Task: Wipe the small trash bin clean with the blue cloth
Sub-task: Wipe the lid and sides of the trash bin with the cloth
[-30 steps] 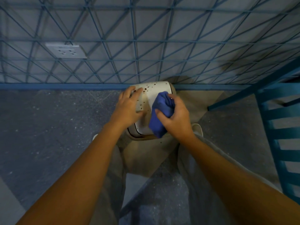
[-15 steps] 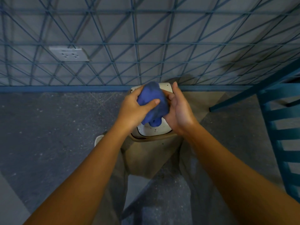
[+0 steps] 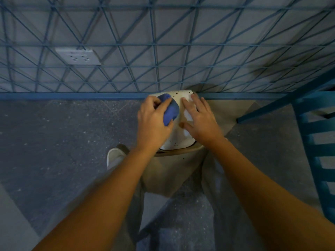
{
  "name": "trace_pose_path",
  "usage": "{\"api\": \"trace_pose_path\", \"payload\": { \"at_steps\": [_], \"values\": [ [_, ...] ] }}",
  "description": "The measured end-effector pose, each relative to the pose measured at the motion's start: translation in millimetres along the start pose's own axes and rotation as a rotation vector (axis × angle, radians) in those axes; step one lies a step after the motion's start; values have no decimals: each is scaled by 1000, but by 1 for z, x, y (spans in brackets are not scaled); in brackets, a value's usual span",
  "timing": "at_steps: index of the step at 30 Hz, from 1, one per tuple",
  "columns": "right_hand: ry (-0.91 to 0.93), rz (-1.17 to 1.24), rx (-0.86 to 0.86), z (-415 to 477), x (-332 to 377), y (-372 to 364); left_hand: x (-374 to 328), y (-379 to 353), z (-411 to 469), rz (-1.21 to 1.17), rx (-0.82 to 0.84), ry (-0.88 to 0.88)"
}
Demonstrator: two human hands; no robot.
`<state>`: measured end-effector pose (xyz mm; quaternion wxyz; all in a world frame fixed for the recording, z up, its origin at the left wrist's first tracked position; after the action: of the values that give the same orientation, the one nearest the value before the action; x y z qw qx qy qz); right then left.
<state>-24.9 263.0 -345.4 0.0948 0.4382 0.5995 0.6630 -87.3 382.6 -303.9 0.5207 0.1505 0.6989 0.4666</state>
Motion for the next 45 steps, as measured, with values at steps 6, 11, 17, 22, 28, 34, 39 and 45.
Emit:
{"api": "trace_pose_path", "payload": {
  "at_steps": [6, 11, 17, 22, 28, 34, 39, 45],
  "values": [
    [3, 49, -36, 1, 2, -1, -14, -33, -21, 66, 160, -113],
    [8, 36, -21, 1, 2, -1, -8, -23, -17, 101, 91, -151],
    [-23, 23, 13, 0, 3, 0, 12, -12, 1, 49, -18, -47],
    [-19, 42, -4, 0, 5, 1, -4, -27, -13, 121, 64, -172],
    [-37, 32, 40, 0, 5, 0, 13, -13, 2, 56, -1, -10],
    [-56, 43, 47, -1, 5, 1, 15, -8, -1, 8, -17, 48],
    [-52, 43, 48, -1, 5, 1, 6, -19, -6, 65, 15, -118],
    [-44, 34, 50, -2, 5, 1, 30, -4, -4, -41, -49, 132]
  ]
}}
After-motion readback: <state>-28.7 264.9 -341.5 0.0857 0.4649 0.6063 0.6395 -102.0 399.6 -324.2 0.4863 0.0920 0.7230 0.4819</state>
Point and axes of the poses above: each hand's wrist, its own z-axis towards the middle knuckle, its own y-axis out of the back of the hand, x = y × z, the point moved 8 cm from there along z, towards the middle knuckle, and after that the axes turned 9 degrees about y, right-handed, at the moved point
